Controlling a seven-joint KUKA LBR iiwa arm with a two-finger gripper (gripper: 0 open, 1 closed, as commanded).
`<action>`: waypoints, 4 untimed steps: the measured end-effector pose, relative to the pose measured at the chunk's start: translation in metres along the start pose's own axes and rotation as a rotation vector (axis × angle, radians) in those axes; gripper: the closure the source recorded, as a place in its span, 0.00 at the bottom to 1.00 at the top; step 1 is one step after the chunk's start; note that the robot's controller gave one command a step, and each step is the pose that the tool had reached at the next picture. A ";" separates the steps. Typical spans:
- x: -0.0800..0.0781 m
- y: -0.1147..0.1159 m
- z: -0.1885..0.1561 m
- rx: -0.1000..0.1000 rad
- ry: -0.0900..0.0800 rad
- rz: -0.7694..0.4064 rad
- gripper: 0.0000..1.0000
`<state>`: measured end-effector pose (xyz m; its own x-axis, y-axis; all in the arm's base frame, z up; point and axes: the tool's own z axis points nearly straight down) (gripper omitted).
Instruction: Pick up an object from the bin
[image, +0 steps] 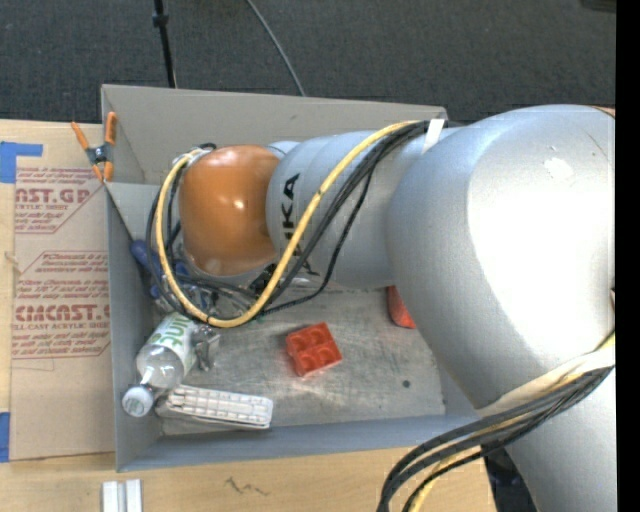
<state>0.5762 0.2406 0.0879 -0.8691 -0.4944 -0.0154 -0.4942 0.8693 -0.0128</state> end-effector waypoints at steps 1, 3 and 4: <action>0.004 0.000 -0.004 0.000 -0.006 0.003 1.00; 0.004 0.000 -0.004 -0.001 -0.006 0.003 1.00; 0.004 0.000 -0.004 -0.001 -0.006 0.003 1.00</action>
Offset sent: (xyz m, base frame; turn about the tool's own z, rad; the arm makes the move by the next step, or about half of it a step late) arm 0.0000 0.0000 0.0000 0.0000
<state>0.5724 0.2383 0.0914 -0.8705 -0.4917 -0.0213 -0.4915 0.8708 -0.0118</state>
